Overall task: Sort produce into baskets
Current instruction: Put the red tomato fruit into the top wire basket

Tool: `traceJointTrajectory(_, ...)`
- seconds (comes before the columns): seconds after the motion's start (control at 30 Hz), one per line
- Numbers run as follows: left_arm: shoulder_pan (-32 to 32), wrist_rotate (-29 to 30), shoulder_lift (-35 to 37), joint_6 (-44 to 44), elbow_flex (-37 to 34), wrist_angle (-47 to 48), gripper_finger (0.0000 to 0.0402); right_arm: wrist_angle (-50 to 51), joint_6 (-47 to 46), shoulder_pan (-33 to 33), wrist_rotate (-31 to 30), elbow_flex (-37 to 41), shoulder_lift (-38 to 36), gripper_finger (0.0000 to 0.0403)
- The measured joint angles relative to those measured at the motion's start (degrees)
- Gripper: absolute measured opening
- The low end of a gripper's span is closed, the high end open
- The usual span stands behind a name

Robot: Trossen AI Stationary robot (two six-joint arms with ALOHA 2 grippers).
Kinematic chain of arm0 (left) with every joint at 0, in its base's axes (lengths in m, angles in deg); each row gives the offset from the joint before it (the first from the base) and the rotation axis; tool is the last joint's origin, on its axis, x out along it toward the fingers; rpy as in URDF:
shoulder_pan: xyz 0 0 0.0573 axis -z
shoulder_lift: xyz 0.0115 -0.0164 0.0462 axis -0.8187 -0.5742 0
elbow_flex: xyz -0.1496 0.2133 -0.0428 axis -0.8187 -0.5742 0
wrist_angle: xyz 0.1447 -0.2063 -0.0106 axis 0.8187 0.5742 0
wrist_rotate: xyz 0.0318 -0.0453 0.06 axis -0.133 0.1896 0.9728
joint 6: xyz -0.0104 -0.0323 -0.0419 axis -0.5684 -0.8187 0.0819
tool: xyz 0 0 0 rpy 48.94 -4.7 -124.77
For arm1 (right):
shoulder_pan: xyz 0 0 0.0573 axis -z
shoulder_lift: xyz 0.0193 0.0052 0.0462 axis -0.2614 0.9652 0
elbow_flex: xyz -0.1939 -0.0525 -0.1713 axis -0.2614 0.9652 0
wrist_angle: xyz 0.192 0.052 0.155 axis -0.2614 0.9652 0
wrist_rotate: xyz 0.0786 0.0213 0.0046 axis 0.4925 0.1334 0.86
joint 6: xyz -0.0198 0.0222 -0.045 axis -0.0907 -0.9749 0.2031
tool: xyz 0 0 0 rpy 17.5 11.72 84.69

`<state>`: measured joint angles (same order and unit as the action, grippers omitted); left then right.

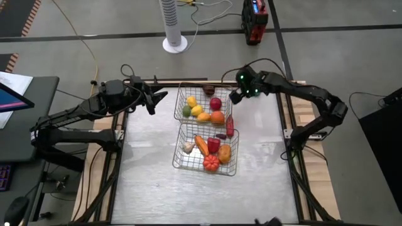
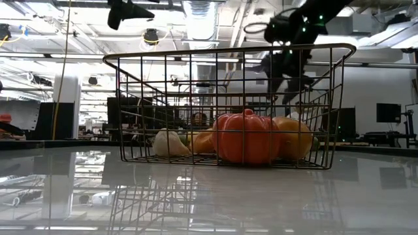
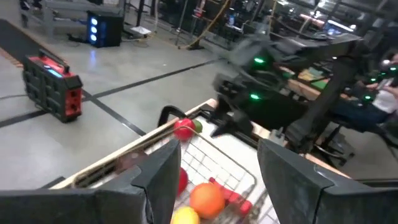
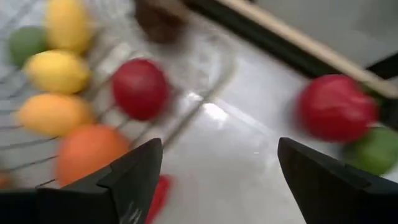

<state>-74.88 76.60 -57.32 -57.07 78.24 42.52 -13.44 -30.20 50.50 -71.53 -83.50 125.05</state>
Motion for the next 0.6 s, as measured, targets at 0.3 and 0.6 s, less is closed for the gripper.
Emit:
traceJointTrajectory(0.3, 0.02, -1.92, 0.73, -1.12, 0.02, 0.02, 0.0201, -3.05, 4.24, 14.21, -0.91, 0.02, 0.15, 0.0339)
traceJointTrajectory(0.6, 0.02, 1.19, 0.83, 0.48, 0.0, -0.04, 0.0201, -3.35, 6.79, 22.53, 9.48, 0.02, 5.28, 0.0365)
